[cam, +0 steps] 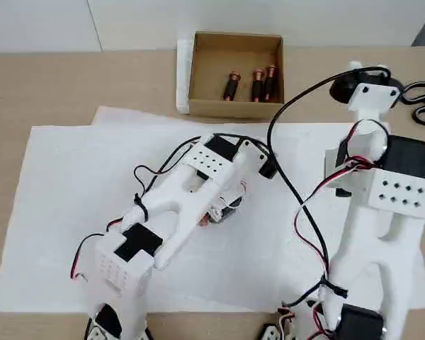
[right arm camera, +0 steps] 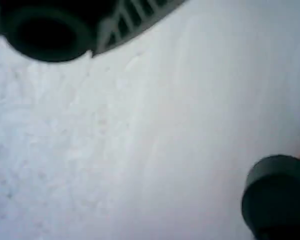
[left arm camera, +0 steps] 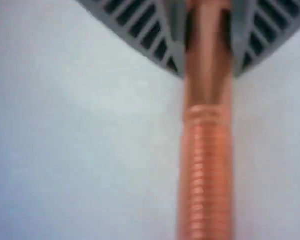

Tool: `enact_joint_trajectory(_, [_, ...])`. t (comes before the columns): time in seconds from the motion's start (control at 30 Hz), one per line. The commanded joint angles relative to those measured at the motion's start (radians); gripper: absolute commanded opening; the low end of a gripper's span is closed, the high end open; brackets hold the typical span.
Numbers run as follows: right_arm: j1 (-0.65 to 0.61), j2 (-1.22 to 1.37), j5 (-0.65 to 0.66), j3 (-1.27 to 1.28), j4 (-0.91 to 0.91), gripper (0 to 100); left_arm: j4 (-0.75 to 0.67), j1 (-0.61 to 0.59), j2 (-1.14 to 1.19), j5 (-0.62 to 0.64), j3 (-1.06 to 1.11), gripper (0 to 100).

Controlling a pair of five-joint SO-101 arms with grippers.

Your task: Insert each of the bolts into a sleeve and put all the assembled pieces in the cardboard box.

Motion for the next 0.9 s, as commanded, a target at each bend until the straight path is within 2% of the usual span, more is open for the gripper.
enact_joint_trajectory(0.0, [0.007, -0.036, 0.003, -0.008, -0.004, 0.3, -0.008, 0.002, -0.005, 0.008, -0.002, 1])
enact_joint_trajectory(0.1, [0.007, -0.036, 0.003, -0.008, -0.004, 0.3, -0.005, 0.003, -0.015, 0.008, -0.004, 1])
enact_joint_trajectory(0.2, [0.007, -0.036, 0.005, -0.008, -0.004, 0.3, 0.057, -0.003, -0.048, -0.006, -0.039, 1])
enact_joint_trajectory(0.37, [0.007, -0.036, 0.008, -0.008, -0.005, 0.3, 0.161, -0.018, -0.181, -0.19, -0.125, 1])
enact_joint_trajectory(0.43, [0.007, -0.036, 0.009, -0.008, -0.005, 0.3, 0.176, -0.041, -0.244, -0.307, -0.131, 1])
enact_joint_trajectory(0.63, [0.008, -0.036, 0.009, -0.008, -0.01, 0.3, 0.178, -0.178, -0.339, -0.824, -0.131, 1])
enact_joint_trajectory(0.87, [0.013, -0.036, 0.011, -0.008, -0.01, 0.3, 0.176, -0.316, -0.23, -1.226, -0.13, 1])
